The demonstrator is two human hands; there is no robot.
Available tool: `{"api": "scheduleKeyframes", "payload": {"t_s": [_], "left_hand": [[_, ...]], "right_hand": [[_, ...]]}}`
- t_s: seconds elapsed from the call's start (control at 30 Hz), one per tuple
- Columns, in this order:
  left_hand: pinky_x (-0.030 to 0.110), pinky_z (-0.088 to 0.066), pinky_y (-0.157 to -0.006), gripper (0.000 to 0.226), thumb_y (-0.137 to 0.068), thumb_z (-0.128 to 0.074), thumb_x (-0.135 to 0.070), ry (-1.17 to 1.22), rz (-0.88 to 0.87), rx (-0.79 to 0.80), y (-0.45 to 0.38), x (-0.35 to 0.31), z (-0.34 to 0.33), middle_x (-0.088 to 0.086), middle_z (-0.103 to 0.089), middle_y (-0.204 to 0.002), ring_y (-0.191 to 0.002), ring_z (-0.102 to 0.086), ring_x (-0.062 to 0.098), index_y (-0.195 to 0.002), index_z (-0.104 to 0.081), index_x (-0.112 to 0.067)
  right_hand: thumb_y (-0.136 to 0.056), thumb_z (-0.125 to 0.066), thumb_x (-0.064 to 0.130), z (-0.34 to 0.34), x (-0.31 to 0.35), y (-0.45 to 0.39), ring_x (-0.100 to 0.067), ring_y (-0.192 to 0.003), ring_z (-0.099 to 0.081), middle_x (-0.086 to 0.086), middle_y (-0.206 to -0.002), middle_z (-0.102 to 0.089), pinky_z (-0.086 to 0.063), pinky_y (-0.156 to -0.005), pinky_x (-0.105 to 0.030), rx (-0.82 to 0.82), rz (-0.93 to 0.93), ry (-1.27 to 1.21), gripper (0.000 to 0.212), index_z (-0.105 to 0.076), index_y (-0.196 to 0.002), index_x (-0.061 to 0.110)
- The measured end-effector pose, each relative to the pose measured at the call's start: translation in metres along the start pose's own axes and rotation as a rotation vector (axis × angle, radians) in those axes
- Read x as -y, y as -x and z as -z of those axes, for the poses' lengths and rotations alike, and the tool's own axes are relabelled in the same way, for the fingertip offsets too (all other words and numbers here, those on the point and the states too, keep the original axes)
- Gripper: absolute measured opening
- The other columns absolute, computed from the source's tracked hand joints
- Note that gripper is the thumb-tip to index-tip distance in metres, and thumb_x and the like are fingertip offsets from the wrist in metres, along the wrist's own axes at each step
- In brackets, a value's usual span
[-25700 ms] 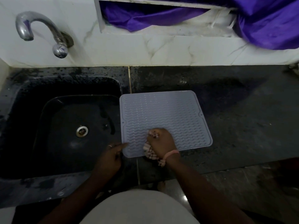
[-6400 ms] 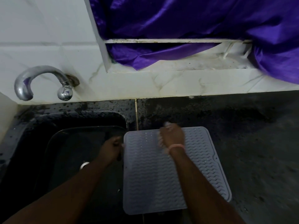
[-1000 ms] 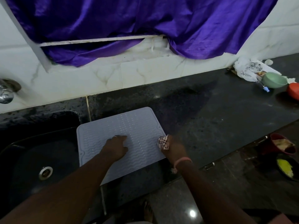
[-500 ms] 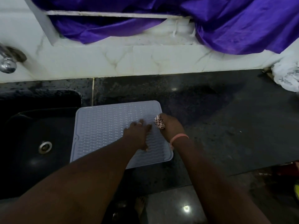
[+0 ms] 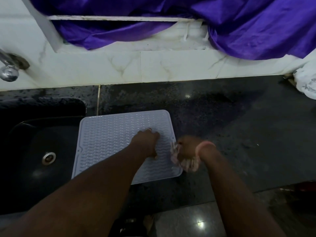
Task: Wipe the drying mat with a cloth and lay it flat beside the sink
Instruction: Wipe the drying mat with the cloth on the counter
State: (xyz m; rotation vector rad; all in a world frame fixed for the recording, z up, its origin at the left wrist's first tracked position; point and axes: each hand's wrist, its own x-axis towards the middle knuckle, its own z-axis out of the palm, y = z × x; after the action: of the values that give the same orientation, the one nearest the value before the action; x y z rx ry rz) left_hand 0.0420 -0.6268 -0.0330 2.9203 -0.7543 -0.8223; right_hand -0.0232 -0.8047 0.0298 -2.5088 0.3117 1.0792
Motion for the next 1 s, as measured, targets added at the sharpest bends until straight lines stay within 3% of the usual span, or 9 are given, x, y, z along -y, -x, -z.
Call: {"api": "scheduleKeyframes", "payload": {"t_s": [0.07, 0.2, 0.33, 0.43, 0.67, 0.77, 0.87, 0.93, 1.0], "left_hand": [[0.044, -0.050, -0.095, 0.103, -0.063, -0.088, -0.042, 0.011, 0.003, -0.039, -0.006, -0.005, 0.008, 0.012, -0.048, -0.138, -0.120, -0.055, 0.033, -0.147, -0.033, -0.024], [0.045, -0.054, -0.089, 0.119, -0.070, -0.084, -0.028, 0.085, 0.125, -0.076, -0.020, -0.015, 0.017, 0.014, -0.046, -0.140, -0.116, -0.057, 0.035, -0.157, -0.002, -0.024], [0.043, -0.050, -0.085, 0.069, -0.084, -0.068, -0.017, 0.069, 0.168, -0.154, -0.026, -0.019, 0.013, 0.010, -0.051, -0.132, -0.114, -0.056, 0.033, -0.145, -0.037, -0.024], [0.041, -0.050, -0.088, 0.053, -0.089, -0.063, -0.017, 0.058, 0.199, -0.125, -0.031, -0.020, 0.014, 0.008, -0.051, -0.132, -0.117, -0.054, 0.031, -0.140, -0.045, -0.020], [0.044, -0.048, -0.095, 0.106, -0.073, -0.082, -0.024, 0.030, 0.169, -0.056, -0.033, -0.009, 0.012, 0.011, -0.040, -0.147, -0.125, -0.048, 0.034, -0.156, -0.017, -0.032], [0.044, -0.048, -0.095, 0.098, -0.078, -0.078, -0.022, 0.040, 0.163, -0.069, -0.033, -0.010, 0.010, 0.012, -0.040, -0.147, -0.125, -0.047, 0.035, -0.156, -0.018, -0.032], [0.044, -0.049, -0.094, 0.080, -0.087, -0.066, -0.016, 0.070, 0.179, -0.107, -0.033, -0.011, 0.013, 0.012, -0.042, -0.145, -0.124, -0.048, 0.034, -0.154, -0.024, -0.033], [0.044, -0.050, -0.092, 0.078, -0.088, -0.065, -0.013, 0.074, 0.189, -0.106, -0.034, -0.012, 0.013, 0.013, -0.043, -0.144, -0.123, -0.048, 0.034, -0.153, -0.026, -0.033], [0.044, -0.049, -0.091, 0.080, -0.086, -0.068, -0.014, 0.078, 0.201, -0.094, -0.034, -0.014, 0.012, 0.014, -0.042, -0.143, -0.123, -0.047, 0.034, -0.152, -0.027, -0.034]], "right_hand": [[-0.085, -0.072, 0.020, 0.027, 0.013, -0.023, -0.023, -0.085, -0.069, -0.009, -0.098, -0.070, -0.058, -0.071, -0.034, -0.199, 0.007, -0.151, 0.021, -0.067, -0.104, 0.013], [-0.097, -0.056, 0.036, 0.037, 0.033, -0.084, -0.036, -0.104, -0.064, -0.018, -0.113, -0.068, -0.052, -0.088, -0.036, -0.590, 0.109, -0.303, 0.030, -0.060, -0.114, 0.011], [-0.098, -0.052, 0.022, 0.012, 0.034, -0.116, -0.038, -0.106, -0.058, -0.015, -0.112, -0.066, -0.047, -0.084, -0.040, -0.623, 0.161, 0.004, 0.022, -0.055, -0.117, 0.013], [-0.101, -0.046, 0.025, -0.001, 0.033, -0.100, -0.037, -0.103, -0.060, -0.015, -0.108, -0.068, -0.049, -0.081, -0.040, -0.572, 0.157, 0.034, 0.020, -0.053, -0.116, 0.013], [-0.095, -0.061, 0.032, -0.019, 0.011, -0.033, -0.024, -0.110, -0.063, -0.007, -0.121, -0.065, -0.045, -0.091, -0.024, -0.225, 0.115, 0.075, 0.030, -0.062, -0.121, 0.018], [-0.087, -0.072, 0.027, 0.014, 0.012, -0.033, -0.021, -0.099, -0.067, -0.005, -0.112, -0.069, -0.054, -0.083, -0.027, -0.048, 0.066, 0.014, 0.031, -0.065, -0.117, 0.019], [-0.093, -0.063, 0.031, 0.058, 0.028, -0.070, -0.025, -0.083, -0.071, -0.009, -0.097, -0.072, -0.056, -0.070, -0.032, -0.290, 0.016, -0.246, 0.019, -0.064, -0.103, 0.015], [-0.097, -0.055, 0.034, 0.067, 0.037, -0.107, -0.033, -0.095, -0.066, -0.015, -0.105, -0.069, -0.053, -0.079, -0.035, -0.520, 0.060, -0.273, 0.025, -0.058, -0.108, 0.012], [-0.098, -0.054, 0.027, 0.059, 0.043, -0.129, -0.038, -0.102, -0.062, -0.017, -0.110, -0.066, -0.050, -0.084, -0.039, -0.600, 0.140, -0.142, 0.022, -0.055, -0.113, 0.011]]}}
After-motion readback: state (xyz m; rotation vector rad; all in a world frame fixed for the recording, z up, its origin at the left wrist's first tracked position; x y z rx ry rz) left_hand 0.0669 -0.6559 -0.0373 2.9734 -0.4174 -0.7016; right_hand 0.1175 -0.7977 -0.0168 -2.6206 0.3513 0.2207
